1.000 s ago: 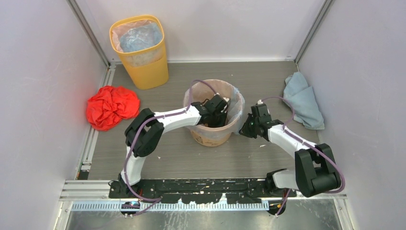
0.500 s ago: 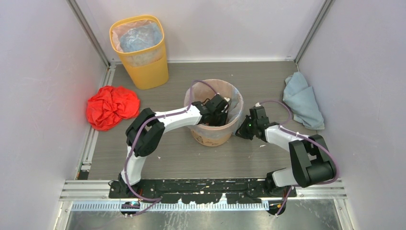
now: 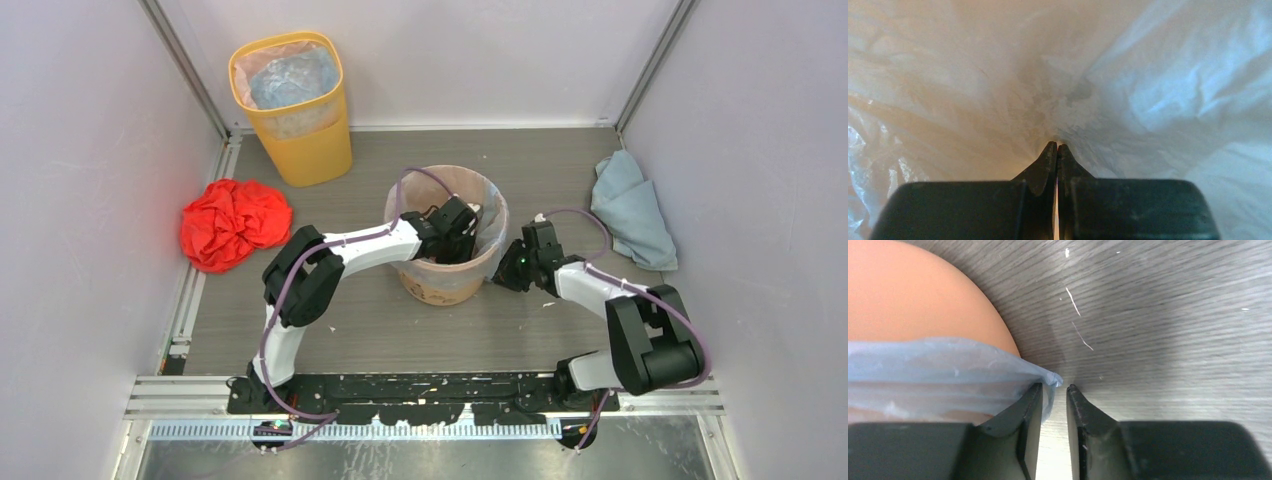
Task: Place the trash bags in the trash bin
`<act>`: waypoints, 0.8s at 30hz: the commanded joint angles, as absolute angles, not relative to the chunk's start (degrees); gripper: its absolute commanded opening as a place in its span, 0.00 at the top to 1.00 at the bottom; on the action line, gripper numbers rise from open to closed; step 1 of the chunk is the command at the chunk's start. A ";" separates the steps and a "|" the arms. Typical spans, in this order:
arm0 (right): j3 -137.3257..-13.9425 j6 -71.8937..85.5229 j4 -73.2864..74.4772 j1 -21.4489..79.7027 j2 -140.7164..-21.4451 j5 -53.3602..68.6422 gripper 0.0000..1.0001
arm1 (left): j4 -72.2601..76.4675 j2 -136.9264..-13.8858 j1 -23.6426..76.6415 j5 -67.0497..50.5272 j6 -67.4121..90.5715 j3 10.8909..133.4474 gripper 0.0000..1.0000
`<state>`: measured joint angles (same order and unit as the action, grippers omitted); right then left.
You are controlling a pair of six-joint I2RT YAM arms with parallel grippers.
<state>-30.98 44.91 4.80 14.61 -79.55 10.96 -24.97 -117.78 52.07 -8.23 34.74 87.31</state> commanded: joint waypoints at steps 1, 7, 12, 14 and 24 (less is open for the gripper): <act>-34.13 41.70 12.30 14.47 -74.05 5.50 0.60 | -24.28 -118.27 52.38 -9.18 34.90 89.03 1.00; -40.87 36.52 25.30 14.45 -67.21 -3.31 0.45 | -28.50 -115.71 52.38 -8.55 33.51 90.65 0.89; -45.91 33.55 31.79 14.43 -63.98 -8.71 0.40 | -34.34 -113.95 52.38 -7.24 31.96 94.48 0.81; -47.19 32.95 33.05 14.50 -63.28 -9.90 0.38 | -36.83 -113.18 52.38 -6.47 31.51 95.94 0.79; -54.69 29.80 38.29 14.46 -61.26 -15.04 0.36 | -40.73 -105.79 52.30 -1.31 26.60 99.98 0.78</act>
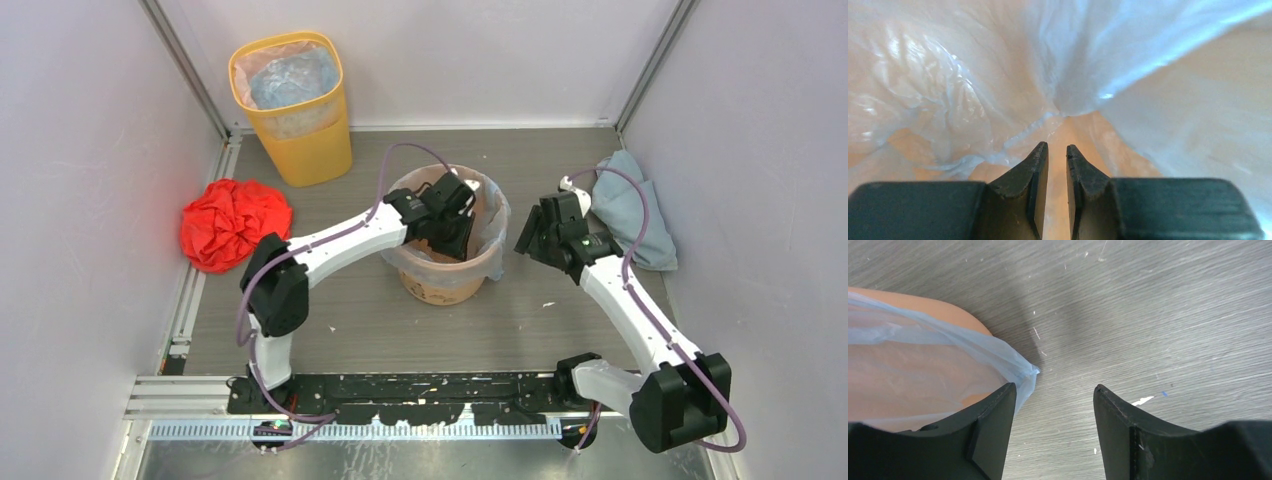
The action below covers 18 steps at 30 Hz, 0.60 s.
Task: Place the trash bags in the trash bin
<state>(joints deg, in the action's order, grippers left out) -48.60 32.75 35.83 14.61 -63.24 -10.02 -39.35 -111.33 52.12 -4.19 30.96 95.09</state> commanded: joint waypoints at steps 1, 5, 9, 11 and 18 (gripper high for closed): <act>-56.26 29.22 39.10 14.47 -61.53 -15.75 0.36 | -41.48 -105.58 52.25 -0.61 25.43 101.67 0.78; -62.93 27.52 42.64 14.43 -62.85 -17.25 0.35 | -45.52 -104.86 51.41 -0.40 22.30 108.02 0.78; -68.88 26.98 44.54 14.45 -63.21 -15.02 0.35 | -46.08 -99.67 50.95 -0.44 21.80 108.54 0.79; -71.66 25.86 44.77 14.49 -63.98 -11.07 0.37 | -45.70 -95.82 50.34 -0.44 21.84 107.04 0.77; -81.11 23.48 46.21 14.51 -68.44 2.30 0.74 | -45.24 -80.82 43.16 -0.44 23.29 98.13 0.66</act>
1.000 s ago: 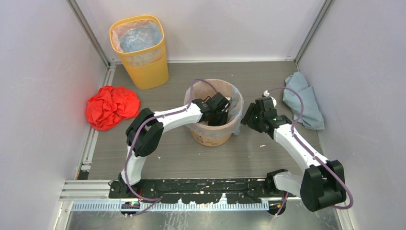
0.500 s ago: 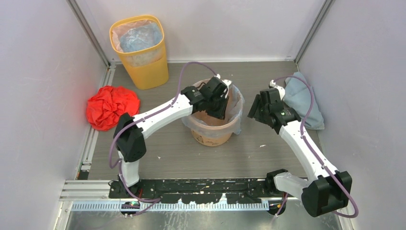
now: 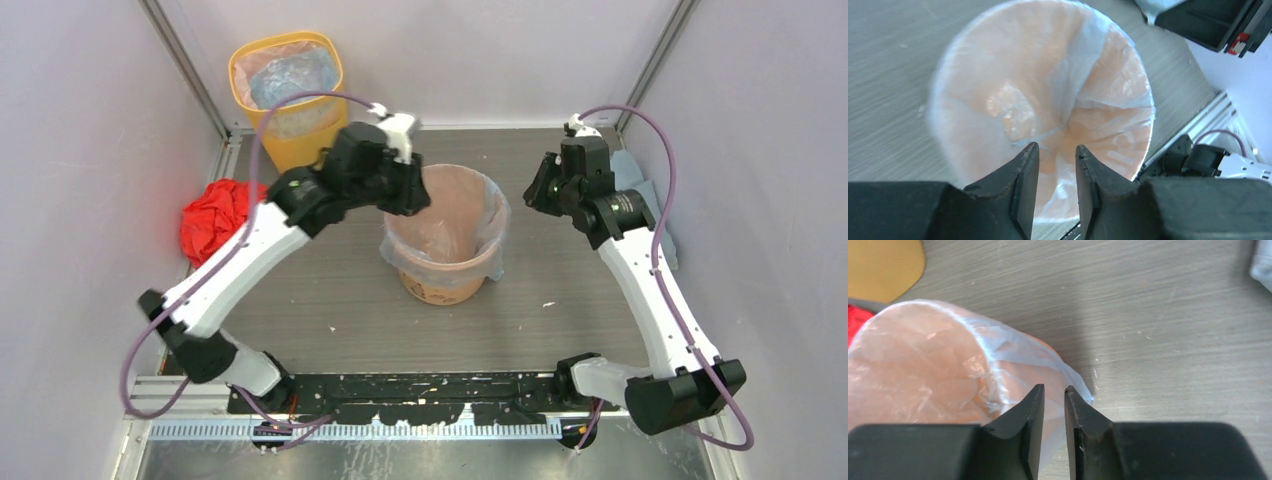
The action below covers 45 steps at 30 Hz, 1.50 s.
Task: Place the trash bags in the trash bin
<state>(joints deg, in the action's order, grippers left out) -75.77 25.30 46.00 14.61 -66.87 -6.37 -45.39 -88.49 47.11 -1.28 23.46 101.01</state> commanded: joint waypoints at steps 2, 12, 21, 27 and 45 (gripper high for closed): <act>-83.45 24.08 45.40 14.51 -69.44 6.06 0.78 | -45.76 -76.36 41.30 1.28 23.25 95.92 0.61; -96.21 26.73 40.92 16.47 -76.04 25.99 0.00 | -47.38 -62.23 38.54 8.32 23.12 88.76 0.01; -102.63 28.74 39.42 19.35 -81.06 33.88 0.00 | -48.77 -60.20 38.41 10.29 23.19 88.33 0.00; -105.44 27.76 41.71 20.99 -83.67 35.23 0.01 | -47.54 -60.02 38.44 9.59 23.42 86.93 0.00; -108.37 17.14 58.31 32.62 -96.71 8.53 0.99 | -43.55 -63.88 38.33 7.95 26.17 79.10 0.00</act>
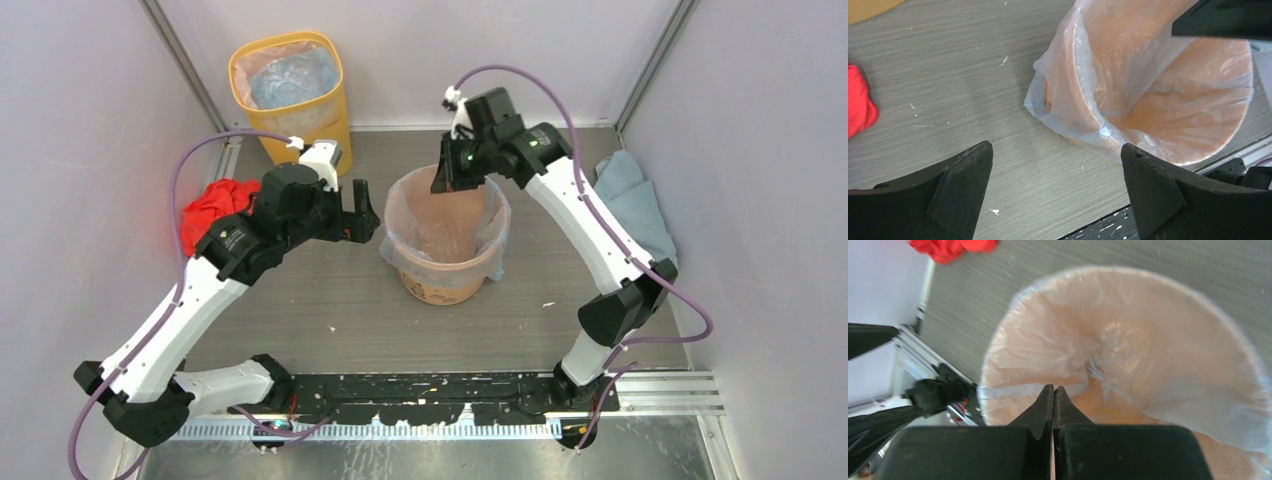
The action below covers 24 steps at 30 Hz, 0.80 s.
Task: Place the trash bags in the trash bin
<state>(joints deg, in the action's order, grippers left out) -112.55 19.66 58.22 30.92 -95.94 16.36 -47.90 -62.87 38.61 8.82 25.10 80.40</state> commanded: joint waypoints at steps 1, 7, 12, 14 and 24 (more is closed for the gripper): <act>-106.62 17.22 57.21 32.92 -96.85 7.98 0.99 | -43.24 -64.18 38.32 7.77 26.19 78.55 0.00; -100.20 15.96 54.14 36.45 -98.78 2.70 0.99 | -42.05 -65.55 37.16 6.68 26.10 76.61 0.00; -89.86 15.62 48.43 40.38 -95.99 -3.68 0.99 | -40.59 -66.17 35.81 4.71 26.34 74.83 0.00; -85.99 15.69 45.94 41.68 -94.79 -6.15 0.99 | -40.35 -66.54 35.35 4.18 26.43 74.42 0.00; -78.91 15.56 40.75 42.25 -97.85 -6.17 0.99 | -38.31 -69.70 34.50 1.48 26.99 73.22 0.00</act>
